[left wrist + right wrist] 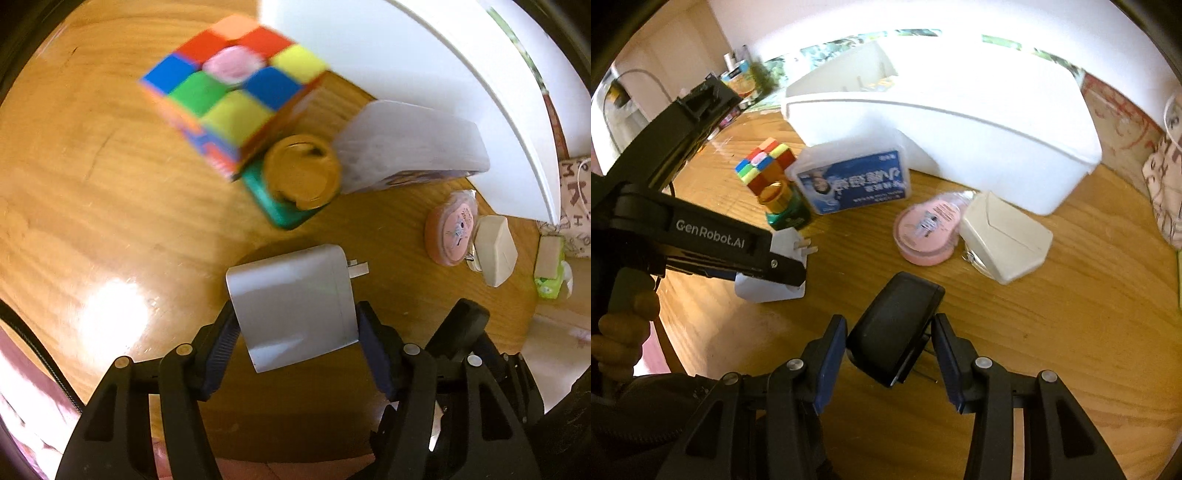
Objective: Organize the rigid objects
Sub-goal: 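Lift the white case and black charger and carry both over the bin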
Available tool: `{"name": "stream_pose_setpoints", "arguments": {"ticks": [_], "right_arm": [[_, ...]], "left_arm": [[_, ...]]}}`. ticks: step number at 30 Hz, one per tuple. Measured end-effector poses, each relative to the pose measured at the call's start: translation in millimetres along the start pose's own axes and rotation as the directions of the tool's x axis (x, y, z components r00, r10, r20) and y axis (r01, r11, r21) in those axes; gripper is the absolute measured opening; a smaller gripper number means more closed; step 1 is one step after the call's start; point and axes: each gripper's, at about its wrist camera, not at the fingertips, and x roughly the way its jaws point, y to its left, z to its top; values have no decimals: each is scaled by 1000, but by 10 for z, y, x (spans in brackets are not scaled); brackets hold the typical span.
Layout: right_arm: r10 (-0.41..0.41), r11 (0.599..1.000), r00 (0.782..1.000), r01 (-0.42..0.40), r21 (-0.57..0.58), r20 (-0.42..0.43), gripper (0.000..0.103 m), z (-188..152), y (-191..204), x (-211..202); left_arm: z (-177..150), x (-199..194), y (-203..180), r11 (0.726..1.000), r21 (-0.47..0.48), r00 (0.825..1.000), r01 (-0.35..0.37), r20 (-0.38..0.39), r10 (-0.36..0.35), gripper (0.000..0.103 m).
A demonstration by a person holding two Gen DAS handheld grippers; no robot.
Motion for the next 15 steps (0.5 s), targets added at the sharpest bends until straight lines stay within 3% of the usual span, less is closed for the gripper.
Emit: {"name": "stream_pose_setpoints", "arguments": {"ticks": [8,15], "right_arm": [[5,992,1000,-4,-129,12,47,115,329,29],[35,977,998,-22,-214,55,47,267,611,-11]], "left_arm": [[-388,-169,572,995,-91,996,49,80,-42,64],[-550,-402,1084,984,-166,989,59,146,-35,64]]}}
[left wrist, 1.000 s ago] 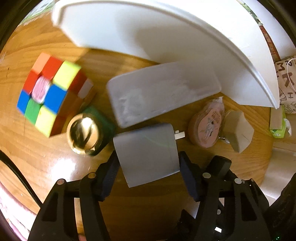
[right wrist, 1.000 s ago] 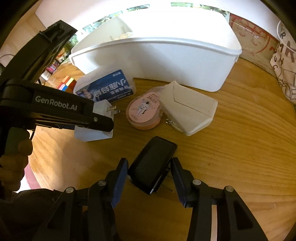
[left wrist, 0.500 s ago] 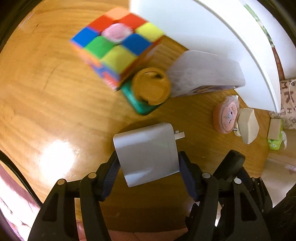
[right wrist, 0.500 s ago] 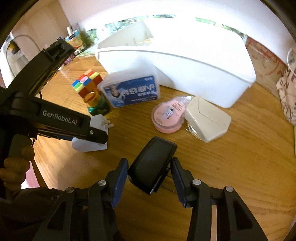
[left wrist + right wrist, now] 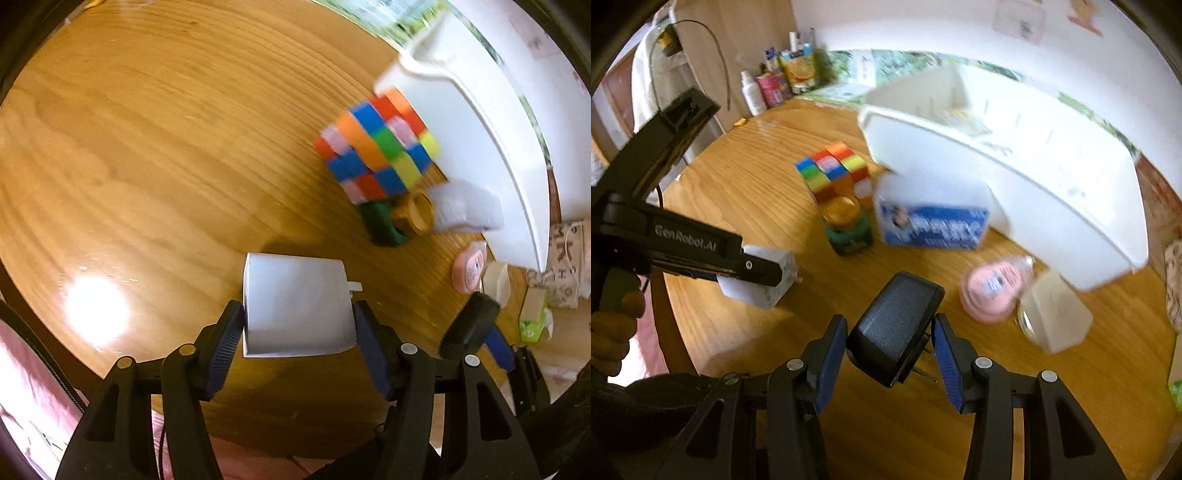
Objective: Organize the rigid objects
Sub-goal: 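Lift the white case and black charger and carry both over the bin, then open both tools over the bin to drop the case and charger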
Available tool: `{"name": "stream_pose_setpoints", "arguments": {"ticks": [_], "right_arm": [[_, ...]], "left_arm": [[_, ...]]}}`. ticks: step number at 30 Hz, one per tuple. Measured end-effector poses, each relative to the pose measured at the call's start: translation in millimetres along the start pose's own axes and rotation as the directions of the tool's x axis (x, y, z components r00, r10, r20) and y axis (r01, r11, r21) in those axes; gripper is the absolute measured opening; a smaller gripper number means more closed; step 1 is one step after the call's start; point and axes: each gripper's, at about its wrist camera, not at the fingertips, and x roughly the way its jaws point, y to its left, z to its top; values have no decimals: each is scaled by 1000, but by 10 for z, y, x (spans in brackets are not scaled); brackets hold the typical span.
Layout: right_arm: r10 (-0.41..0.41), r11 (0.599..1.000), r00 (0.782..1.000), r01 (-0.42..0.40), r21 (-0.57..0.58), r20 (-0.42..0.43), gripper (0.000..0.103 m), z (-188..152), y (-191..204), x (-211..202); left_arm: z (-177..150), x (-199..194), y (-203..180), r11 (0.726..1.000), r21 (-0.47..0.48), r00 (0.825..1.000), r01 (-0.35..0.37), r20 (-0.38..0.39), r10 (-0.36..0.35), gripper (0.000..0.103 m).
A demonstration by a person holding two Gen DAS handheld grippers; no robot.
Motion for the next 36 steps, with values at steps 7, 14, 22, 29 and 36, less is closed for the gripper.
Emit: {"name": "stream_pose_setpoints", "arguments": {"ticks": [7,14,22,29,36], "right_arm": [[22,998,997,-18,-61,71,47,271,153,-143],[34,996,989,-22,-83,147,47,482,198,-287],[1,997,971,18,-78,239,47,755,40,-442],[-68,996,945,82,-31,320,47,958,-247,-577],[-146,989,918,144,32,368,47,974,-488,-609]], "left_arm": [[167,-371,113,998,-57,998,-17,52,20,63],[230,-656,113,996,-84,991,-24,133,35,63],[637,-833,-287,998,-44,962,-36,269,46,63],[930,-1137,-715,1000,17,930,0,367,-6,63],[1108,-1320,-1227,992,129,901,-3,431,-53,63]]}}
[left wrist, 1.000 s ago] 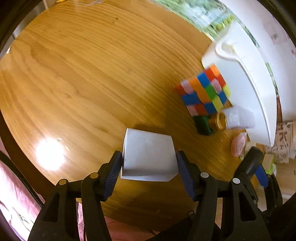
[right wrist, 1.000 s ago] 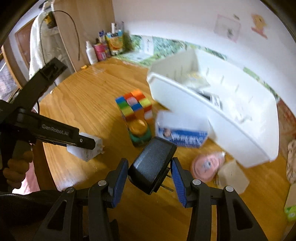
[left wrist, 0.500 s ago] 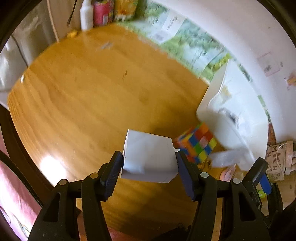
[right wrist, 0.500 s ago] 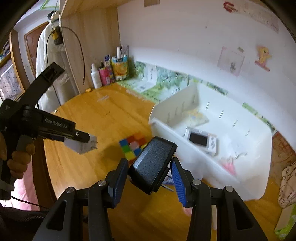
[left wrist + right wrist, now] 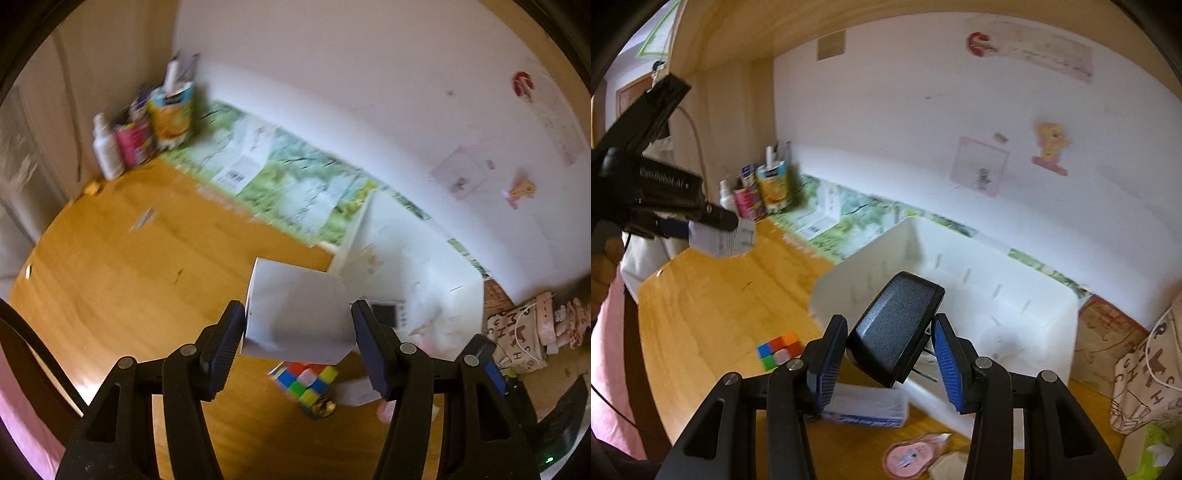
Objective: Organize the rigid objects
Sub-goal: 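Open both tools over the bin to drop the case and charger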
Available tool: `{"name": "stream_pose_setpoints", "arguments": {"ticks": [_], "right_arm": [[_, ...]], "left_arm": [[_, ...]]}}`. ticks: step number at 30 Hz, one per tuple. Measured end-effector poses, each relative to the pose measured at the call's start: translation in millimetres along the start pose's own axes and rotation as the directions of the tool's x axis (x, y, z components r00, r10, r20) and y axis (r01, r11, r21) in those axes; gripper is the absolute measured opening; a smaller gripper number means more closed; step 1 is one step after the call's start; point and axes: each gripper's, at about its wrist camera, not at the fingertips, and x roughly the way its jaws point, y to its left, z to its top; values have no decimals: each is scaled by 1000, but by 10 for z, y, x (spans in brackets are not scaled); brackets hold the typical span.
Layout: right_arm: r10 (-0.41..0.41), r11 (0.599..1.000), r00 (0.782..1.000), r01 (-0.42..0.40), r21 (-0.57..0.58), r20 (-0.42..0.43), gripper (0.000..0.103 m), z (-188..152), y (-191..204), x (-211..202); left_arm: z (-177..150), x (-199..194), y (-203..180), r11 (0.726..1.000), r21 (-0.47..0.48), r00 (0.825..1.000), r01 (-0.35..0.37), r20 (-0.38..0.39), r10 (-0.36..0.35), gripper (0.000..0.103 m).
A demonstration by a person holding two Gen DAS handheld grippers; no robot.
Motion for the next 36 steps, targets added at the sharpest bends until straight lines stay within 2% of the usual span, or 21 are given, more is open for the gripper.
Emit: {"name": "stream_pose_setpoints", "arguments": {"ticks": [9,15,19,25,29,34,36], "right_arm": [[-90,994,994,85,71,63,47,-112,-356,37],[-111,985,992,102,139,61,48,-219,-602,129],[-113,980,992,102,172,52,48,-276,-715,204],[-113,969,993,105,226,23,48,-364,-888,335],[-110,960,994,106,258,1,48,-424,-983,421],[-108,955,994,108,277,-15,48,-466,-1046,458],[-107,952,994,108,286,-19,48,-475,-1064,464]], "left_arm": [[63,239,-539,991,129,999,44,6,-45,63],[30,522,-830,976,195,995,99,-32,-95,63],[-13,672,-1031,958,258,993,121,-27,-118,63],[-69,855,-1283,926,319,980,200,-44,-196,63],[-103,935,-1436,904,375,977,208,-39,-209,63],[-108,998,-1536,889,397,972,229,-40,-233,62],[-111,943,-1553,877,408,963,255,-20,-270,58]]}}
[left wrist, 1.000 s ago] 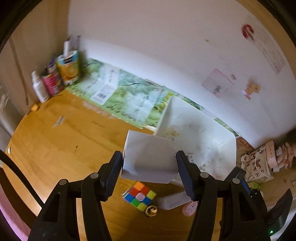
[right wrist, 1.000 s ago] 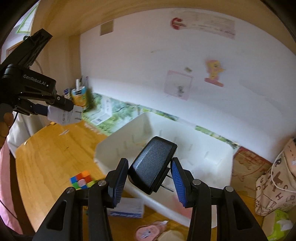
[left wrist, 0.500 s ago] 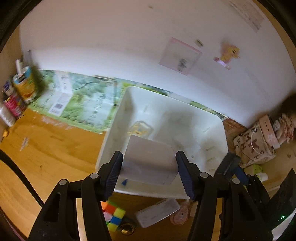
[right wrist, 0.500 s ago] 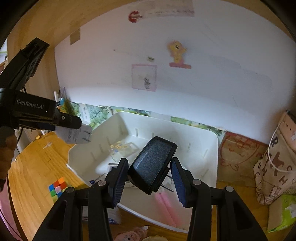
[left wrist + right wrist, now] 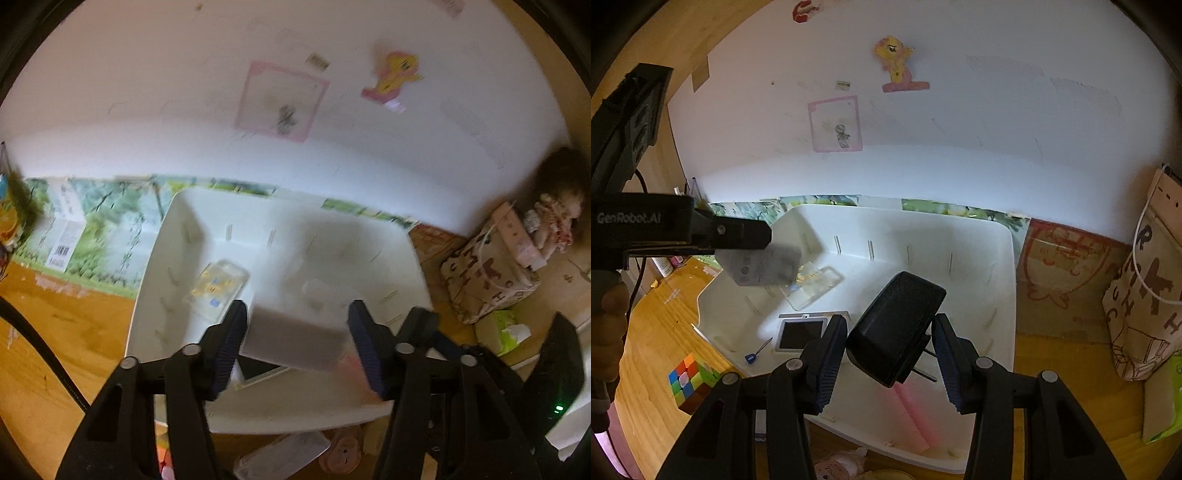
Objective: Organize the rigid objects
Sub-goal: 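Open both tools over the bin to drop the case and charger, then withdraw both tools and move toward the Rubik's cube and beige folded item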
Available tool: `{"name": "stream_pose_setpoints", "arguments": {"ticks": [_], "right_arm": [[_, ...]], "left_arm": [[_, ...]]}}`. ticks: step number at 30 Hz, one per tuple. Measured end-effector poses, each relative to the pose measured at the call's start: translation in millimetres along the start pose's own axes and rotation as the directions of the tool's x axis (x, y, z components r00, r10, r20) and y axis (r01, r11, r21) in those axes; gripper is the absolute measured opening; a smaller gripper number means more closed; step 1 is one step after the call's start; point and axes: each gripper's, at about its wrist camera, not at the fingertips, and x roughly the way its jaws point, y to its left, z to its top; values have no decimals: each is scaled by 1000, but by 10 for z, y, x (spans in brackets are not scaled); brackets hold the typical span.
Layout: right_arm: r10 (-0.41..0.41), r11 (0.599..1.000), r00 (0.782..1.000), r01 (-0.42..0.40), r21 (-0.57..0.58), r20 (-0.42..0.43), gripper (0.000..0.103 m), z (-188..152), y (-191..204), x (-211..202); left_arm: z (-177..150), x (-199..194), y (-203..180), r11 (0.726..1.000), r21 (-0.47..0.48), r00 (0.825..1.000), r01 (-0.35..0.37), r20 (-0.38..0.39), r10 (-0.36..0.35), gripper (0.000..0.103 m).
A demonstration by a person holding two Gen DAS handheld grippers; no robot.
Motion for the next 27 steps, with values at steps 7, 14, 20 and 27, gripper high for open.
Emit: {"name": "stream_pose_setpoints", "arguments": {"ticks": [7,14,20,27], "right_arm": [[23,1000,1000,-23,8,1,68,31,38,-30],[34,999,998,-34,-1,44,80,94,173,-255],[24,1000,994,-24,-2,103,82,141,265,-549],[19,997,988,-30,68,154,83,93,294,-897]], "left_arm": [[72,-196,12,1000,3,997,-18,76,17,66],[33,-497,104,999,-47,990,-14,137,20,79],[-66,-844,101,999,-47,981,-20,193,28,82],[-255,-1219,99,999,-41,970,-25,242,35,82]]}}
